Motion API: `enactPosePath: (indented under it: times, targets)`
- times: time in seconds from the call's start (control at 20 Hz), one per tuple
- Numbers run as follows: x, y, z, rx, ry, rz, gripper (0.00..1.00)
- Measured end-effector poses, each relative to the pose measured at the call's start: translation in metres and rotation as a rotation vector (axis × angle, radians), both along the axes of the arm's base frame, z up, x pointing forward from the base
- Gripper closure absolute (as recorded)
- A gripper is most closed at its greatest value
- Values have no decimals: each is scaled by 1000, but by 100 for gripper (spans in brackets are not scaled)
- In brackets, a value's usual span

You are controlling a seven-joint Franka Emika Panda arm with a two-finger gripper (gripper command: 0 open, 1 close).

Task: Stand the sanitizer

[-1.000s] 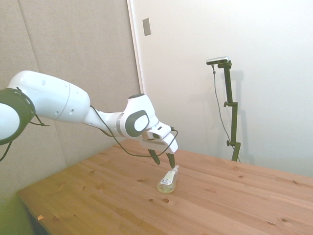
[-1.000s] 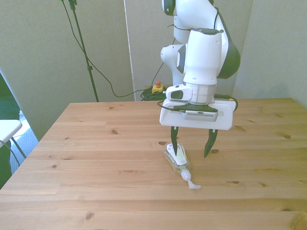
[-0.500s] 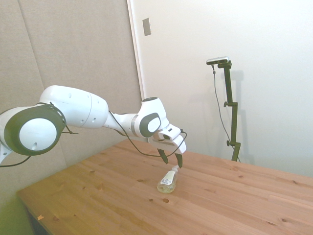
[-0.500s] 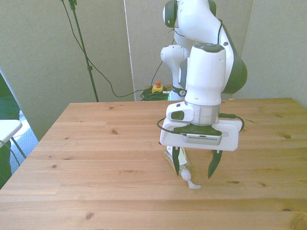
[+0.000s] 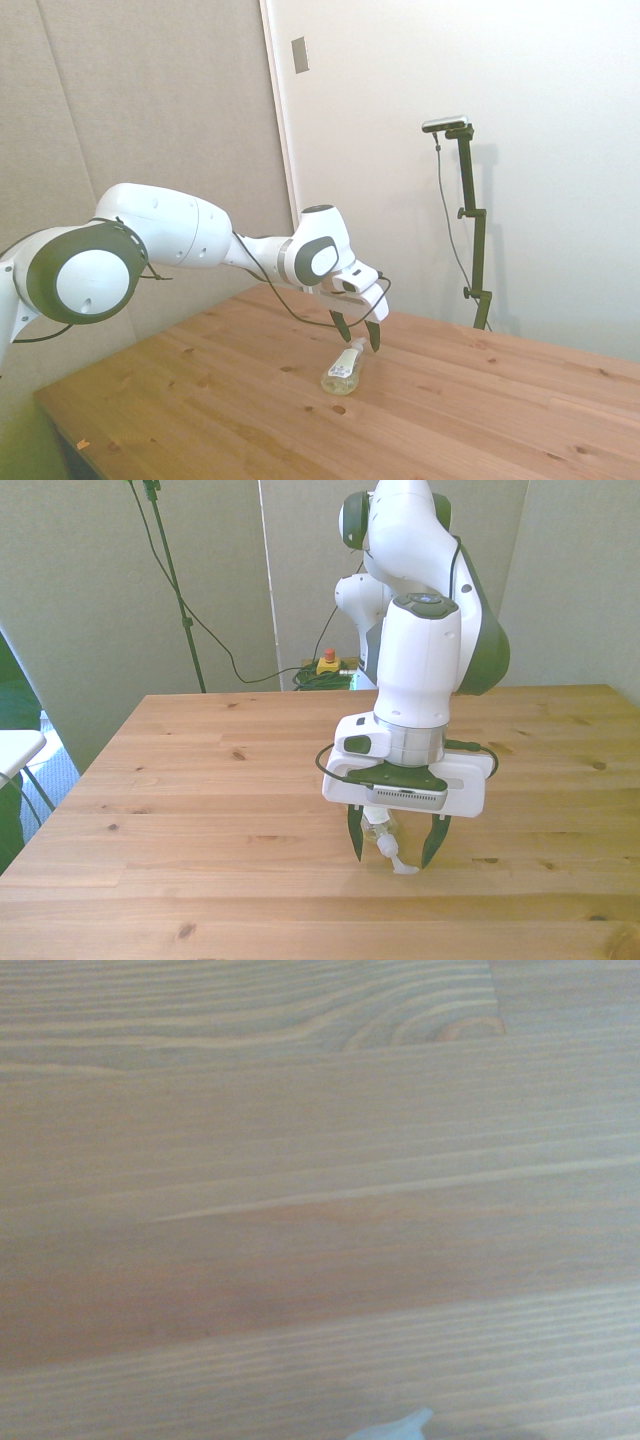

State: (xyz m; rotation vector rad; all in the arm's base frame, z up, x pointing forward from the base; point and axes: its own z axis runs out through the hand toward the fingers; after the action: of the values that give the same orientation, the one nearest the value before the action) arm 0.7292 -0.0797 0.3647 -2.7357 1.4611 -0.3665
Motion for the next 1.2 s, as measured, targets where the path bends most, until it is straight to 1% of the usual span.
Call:
enactPosePath:
  times: [0.4, 0.95, 1.2]
  targets:
    - [-1, -10, -2, 12, 2, -23, 100]
    - [-6, -27, -11, 66, 12, -65, 100]
    - [-9, -29, -10, 86, 38, -88, 100]
